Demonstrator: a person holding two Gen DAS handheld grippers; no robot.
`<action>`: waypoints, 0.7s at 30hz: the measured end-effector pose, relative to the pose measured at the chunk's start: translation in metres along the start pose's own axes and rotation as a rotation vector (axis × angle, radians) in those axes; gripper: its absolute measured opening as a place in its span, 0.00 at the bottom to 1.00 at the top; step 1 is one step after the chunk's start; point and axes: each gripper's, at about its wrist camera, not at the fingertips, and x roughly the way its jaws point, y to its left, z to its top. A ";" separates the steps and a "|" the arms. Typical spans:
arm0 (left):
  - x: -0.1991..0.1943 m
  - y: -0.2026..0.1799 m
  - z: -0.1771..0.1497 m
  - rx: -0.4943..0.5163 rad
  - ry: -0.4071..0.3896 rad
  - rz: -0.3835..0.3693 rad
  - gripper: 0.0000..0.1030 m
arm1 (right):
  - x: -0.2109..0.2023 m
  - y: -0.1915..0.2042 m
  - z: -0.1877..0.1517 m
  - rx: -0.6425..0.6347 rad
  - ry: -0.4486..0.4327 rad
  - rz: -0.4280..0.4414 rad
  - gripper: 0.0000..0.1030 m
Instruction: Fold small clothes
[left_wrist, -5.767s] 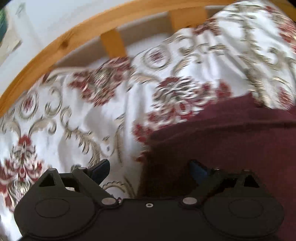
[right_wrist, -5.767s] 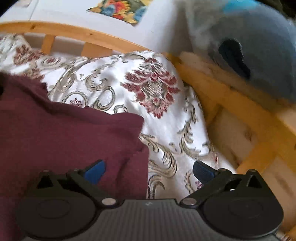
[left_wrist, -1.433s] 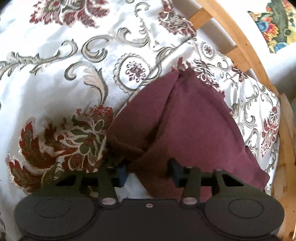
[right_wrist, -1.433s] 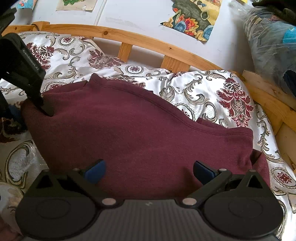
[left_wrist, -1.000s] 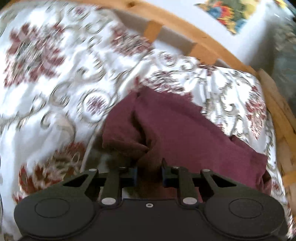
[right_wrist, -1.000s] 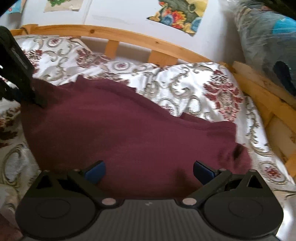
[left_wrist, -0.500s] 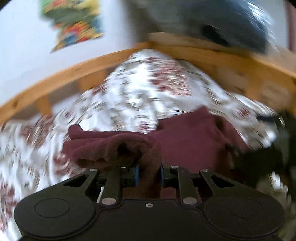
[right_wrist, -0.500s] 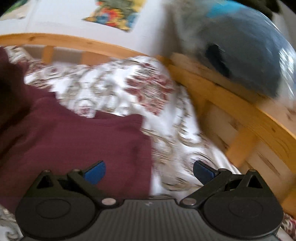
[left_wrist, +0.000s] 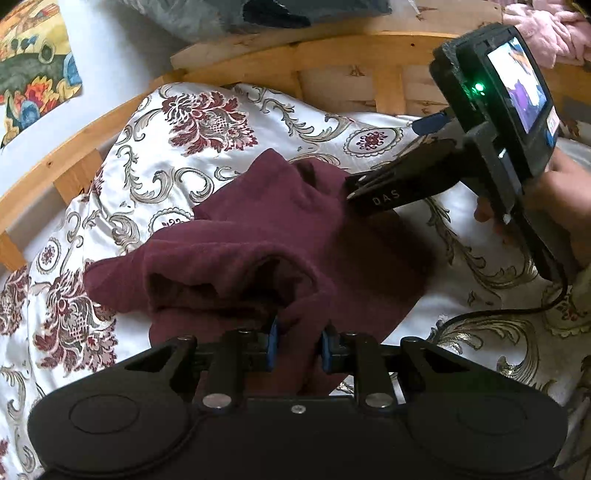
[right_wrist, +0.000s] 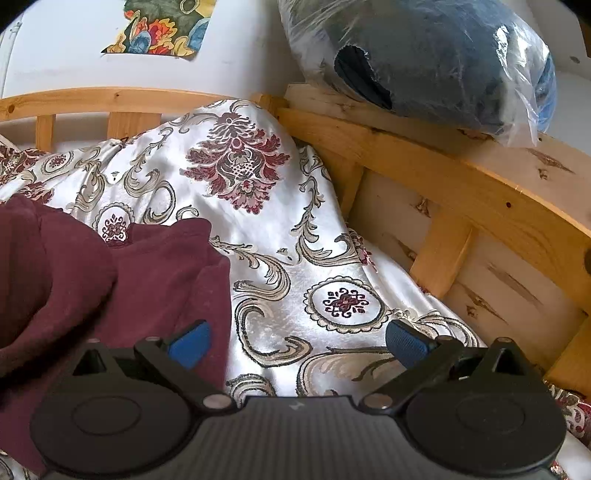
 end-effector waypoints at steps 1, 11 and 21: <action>0.000 0.002 -0.001 -0.013 0.002 -0.006 0.25 | 0.000 -0.001 0.000 0.005 -0.006 0.003 1.00; -0.010 0.008 -0.015 -0.195 -0.032 -0.089 0.67 | -0.008 -0.021 0.006 0.218 -0.185 0.189 1.00; -0.043 0.070 -0.038 -0.562 -0.185 0.034 0.84 | -0.005 -0.011 0.012 0.352 -0.189 0.650 1.00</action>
